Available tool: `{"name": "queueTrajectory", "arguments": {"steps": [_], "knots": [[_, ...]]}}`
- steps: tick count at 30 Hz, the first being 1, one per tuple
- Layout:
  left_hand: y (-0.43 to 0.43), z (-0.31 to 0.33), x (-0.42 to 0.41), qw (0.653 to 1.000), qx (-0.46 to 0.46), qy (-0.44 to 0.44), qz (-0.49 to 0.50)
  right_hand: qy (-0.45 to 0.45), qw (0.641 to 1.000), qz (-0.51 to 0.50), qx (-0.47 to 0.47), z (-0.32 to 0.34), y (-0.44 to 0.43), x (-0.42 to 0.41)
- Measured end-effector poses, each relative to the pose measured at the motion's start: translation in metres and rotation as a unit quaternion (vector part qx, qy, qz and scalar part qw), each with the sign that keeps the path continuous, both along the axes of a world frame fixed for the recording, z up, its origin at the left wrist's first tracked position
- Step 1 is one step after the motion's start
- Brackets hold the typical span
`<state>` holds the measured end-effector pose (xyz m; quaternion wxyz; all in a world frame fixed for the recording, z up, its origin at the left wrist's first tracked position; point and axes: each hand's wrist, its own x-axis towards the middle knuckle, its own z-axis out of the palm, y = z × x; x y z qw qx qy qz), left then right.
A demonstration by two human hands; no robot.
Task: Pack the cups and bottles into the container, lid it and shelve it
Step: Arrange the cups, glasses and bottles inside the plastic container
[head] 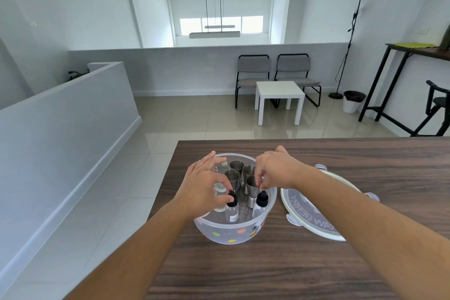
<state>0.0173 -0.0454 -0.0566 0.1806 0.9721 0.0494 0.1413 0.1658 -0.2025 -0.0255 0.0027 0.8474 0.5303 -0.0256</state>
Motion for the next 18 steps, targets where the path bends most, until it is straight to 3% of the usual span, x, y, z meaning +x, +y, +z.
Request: {"name": "queueTrajectory", "arguments": {"steps": [9, 18], "knots": [[-0.003, 0.004, -0.001, 1.000, -0.009, 0.012, -0.001, -0.023, 0.999, -0.008, -0.023, 0.003, -0.007, -0.004], [-0.004, 0.007, -0.001, 0.997, -0.071, -0.001, -0.026, 0.156, 0.986, -0.009, 0.061, 0.027, -0.032, -0.018]]}}
